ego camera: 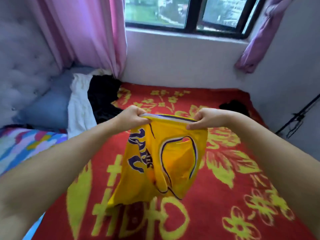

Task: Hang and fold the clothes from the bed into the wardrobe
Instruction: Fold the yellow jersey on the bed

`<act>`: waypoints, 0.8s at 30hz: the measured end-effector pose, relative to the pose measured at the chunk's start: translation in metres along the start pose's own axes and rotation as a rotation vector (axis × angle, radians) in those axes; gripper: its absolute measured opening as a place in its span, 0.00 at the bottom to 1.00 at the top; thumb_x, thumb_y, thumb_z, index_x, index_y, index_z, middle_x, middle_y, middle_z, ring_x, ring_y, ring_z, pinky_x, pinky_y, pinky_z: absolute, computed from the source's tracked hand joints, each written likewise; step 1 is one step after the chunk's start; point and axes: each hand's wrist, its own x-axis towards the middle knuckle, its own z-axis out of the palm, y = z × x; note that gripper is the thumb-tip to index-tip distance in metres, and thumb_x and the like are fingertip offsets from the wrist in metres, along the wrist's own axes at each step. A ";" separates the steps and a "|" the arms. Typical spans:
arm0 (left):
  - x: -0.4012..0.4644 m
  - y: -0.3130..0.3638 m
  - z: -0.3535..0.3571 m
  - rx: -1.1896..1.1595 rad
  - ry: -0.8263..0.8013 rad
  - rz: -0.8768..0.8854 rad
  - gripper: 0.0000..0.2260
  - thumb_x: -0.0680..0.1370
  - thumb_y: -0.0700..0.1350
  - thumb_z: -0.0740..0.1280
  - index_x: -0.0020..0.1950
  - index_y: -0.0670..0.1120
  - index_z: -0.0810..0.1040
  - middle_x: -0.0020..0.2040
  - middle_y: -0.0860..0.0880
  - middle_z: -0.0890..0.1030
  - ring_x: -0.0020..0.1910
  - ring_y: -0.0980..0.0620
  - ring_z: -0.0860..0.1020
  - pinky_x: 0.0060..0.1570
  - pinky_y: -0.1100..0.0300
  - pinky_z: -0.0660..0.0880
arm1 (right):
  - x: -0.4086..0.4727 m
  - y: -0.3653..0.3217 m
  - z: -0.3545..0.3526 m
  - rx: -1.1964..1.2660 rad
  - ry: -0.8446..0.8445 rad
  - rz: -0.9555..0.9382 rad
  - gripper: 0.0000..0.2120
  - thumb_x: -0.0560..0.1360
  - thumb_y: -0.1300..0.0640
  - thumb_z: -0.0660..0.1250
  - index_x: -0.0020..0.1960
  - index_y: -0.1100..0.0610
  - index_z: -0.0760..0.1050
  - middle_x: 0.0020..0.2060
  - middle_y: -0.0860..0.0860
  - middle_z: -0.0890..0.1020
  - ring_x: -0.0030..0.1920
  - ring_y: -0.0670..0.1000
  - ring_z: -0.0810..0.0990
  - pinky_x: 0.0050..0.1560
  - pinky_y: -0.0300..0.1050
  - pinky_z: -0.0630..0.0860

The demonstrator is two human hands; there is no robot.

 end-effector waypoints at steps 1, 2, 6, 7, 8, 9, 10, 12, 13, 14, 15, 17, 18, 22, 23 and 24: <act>-0.002 0.012 -0.017 0.006 0.043 0.005 0.22 0.76 0.41 0.70 0.22 0.51 0.71 0.20 0.57 0.64 0.21 0.60 0.62 0.23 0.69 0.59 | -0.011 -0.006 -0.015 0.006 0.024 -0.006 0.20 0.71 0.38 0.69 0.29 0.51 0.75 0.22 0.41 0.71 0.25 0.42 0.68 0.33 0.43 0.64; -0.005 0.024 -0.034 0.007 0.086 0.013 0.22 0.76 0.40 0.70 0.22 0.52 0.73 0.20 0.57 0.64 0.21 0.60 0.62 0.23 0.70 0.59 | -0.023 -0.014 -0.030 0.029 0.055 -0.016 0.19 0.72 0.39 0.69 0.30 0.51 0.76 0.24 0.42 0.74 0.27 0.42 0.71 0.35 0.43 0.67; -0.017 0.073 -0.081 0.056 0.114 0.078 0.11 0.76 0.43 0.69 0.35 0.41 0.77 0.28 0.51 0.71 0.26 0.57 0.68 0.29 0.64 0.65 | -0.075 -0.060 -0.083 0.259 0.170 -0.147 0.14 0.71 0.43 0.71 0.32 0.51 0.80 0.28 0.45 0.81 0.28 0.42 0.78 0.31 0.36 0.72; -0.020 0.085 -0.085 0.064 0.045 0.084 0.09 0.76 0.43 0.70 0.41 0.39 0.77 0.32 0.48 0.74 0.29 0.55 0.73 0.31 0.62 0.69 | -0.086 -0.074 -0.092 0.306 0.182 -0.196 0.13 0.70 0.42 0.71 0.34 0.51 0.81 0.31 0.46 0.82 0.30 0.44 0.79 0.31 0.36 0.74; -0.022 0.098 -0.085 0.070 -0.045 0.091 0.08 0.76 0.45 0.70 0.47 0.40 0.78 0.37 0.47 0.78 0.33 0.55 0.77 0.35 0.62 0.74 | -0.095 -0.087 -0.100 0.325 0.202 -0.248 0.13 0.69 0.42 0.71 0.38 0.52 0.81 0.34 0.48 0.83 0.33 0.45 0.81 0.34 0.38 0.76; -0.024 0.113 -0.082 0.062 -0.130 0.100 0.11 0.75 0.47 0.71 0.55 0.44 0.78 0.45 0.47 0.81 0.40 0.54 0.80 0.41 0.61 0.77 | -0.103 -0.100 -0.107 0.321 0.232 -0.290 0.13 0.69 0.43 0.71 0.41 0.54 0.82 0.36 0.48 0.83 0.35 0.46 0.81 0.38 0.38 0.77; -0.025 0.128 -0.077 0.030 -0.197 0.129 0.16 0.74 0.49 0.72 0.60 0.48 0.76 0.51 0.47 0.82 0.47 0.53 0.81 0.47 0.59 0.78 | -0.108 -0.113 -0.115 0.301 0.264 -0.320 0.13 0.71 0.44 0.71 0.43 0.55 0.82 0.36 0.48 0.83 0.37 0.45 0.81 0.40 0.38 0.77; -0.027 0.160 -0.062 -0.114 -0.261 0.226 0.18 0.74 0.50 0.72 0.62 0.49 0.76 0.54 0.48 0.82 0.52 0.51 0.81 0.51 0.58 0.78 | -0.115 -0.134 -0.124 0.216 0.324 -0.344 0.11 0.73 0.47 0.70 0.43 0.55 0.81 0.34 0.46 0.82 0.36 0.43 0.79 0.39 0.36 0.75; -0.027 0.174 -0.057 -0.171 -0.249 0.250 0.16 0.74 0.50 0.72 0.59 0.47 0.78 0.51 0.49 0.83 0.50 0.51 0.82 0.51 0.58 0.77 | -0.118 -0.141 -0.126 0.169 0.367 -0.341 0.11 0.74 0.47 0.70 0.42 0.55 0.81 0.34 0.46 0.80 0.35 0.43 0.77 0.38 0.36 0.73; -0.026 0.183 -0.053 -0.212 -0.223 0.247 0.13 0.74 0.49 0.71 0.56 0.46 0.79 0.48 0.50 0.84 0.48 0.52 0.82 0.50 0.58 0.77 | -0.118 -0.144 -0.126 0.145 0.415 -0.331 0.11 0.74 0.47 0.70 0.42 0.56 0.80 0.34 0.48 0.79 0.35 0.44 0.76 0.38 0.37 0.71; -0.024 0.190 -0.051 -0.246 -0.199 0.232 0.11 0.75 0.48 0.71 0.54 0.44 0.79 0.45 0.50 0.84 0.45 0.53 0.82 0.49 0.58 0.77 | -0.118 -0.143 -0.124 0.151 0.474 -0.318 0.11 0.75 0.49 0.69 0.44 0.58 0.80 0.35 0.50 0.79 0.36 0.45 0.75 0.39 0.39 0.71; -0.021 0.198 -0.054 -0.369 -0.168 0.189 0.10 0.75 0.47 0.70 0.53 0.43 0.79 0.43 0.48 0.82 0.41 0.52 0.81 0.45 0.58 0.77 | -0.118 -0.133 -0.115 0.193 0.631 -0.297 0.09 0.77 0.54 0.68 0.49 0.60 0.78 0.41 0.54 0.80 0.40 0.48 0.76 0.43 0.43 0.73; -0.020 0.198 -0.057 -0.462 -0.146 0.162 0.09 0.75 0.47 0.70 0.51 0.43 0.79 0.42 0.47 0.81 0.38 0.52 0.80 0.43 0.58 0.77 | -0.119 -0.126 -0.106 0.189 0.748 -0.271 0.07 0.77 0.57 0.67 0.51 0.61 0.77 0.43 0.56 0.81 0.43 0.51 0.78 0.46 0.45 0.75; -0.018 0.194 -0.071 -0.821 -0.107 0.029 0.03 0.77 0.45 0.67 0.45 0.46 0.76 0.35 0.47 0.81 0.31 0.52 0.80 0.33 0.58 0.79 | -0.132 -0.103 -0.044 0.296 0.984 -0.337 0.09 0.75 0.65 0.62 0.42 0.55 0.78 0.36 0.51 0.82 0.36 0.51 0.81 0.39 0.47 0.77; -0.017 0.194 -0.073 -0.894 -0.125 0.012 0.05 0.78 0.46 0.66 0.44 0.46 0.76 0.34 0.46 0.81 0.31 0.51 0.81 0.33 0.57 0.80 | -0.132 -0.100 -0.024 0.300 0.899 -0.356 0.10 0.75 0.65 0.61 0.42 0.53 0.78 0.36 0.50 0.82 0.34 0.49 0.81 0.36 0.44 0.77; -0.016 0.196 -0.075 -0.938 -0.135 0.002 0.07 0.78 0.46 0.65 0.43 0.45 0.77 0.33 0.46 0.81 0.31 0.50 0.81 0.33 0.56 0.80 | -0.130 -0.099 -0.004 0.266 0.761 -0.343 0.10 0.76 0.64 0.61 0.45 0.53 0.79 0.39 0.49 0.83 0.37 0.48 0.82 0.37 0.41 0.78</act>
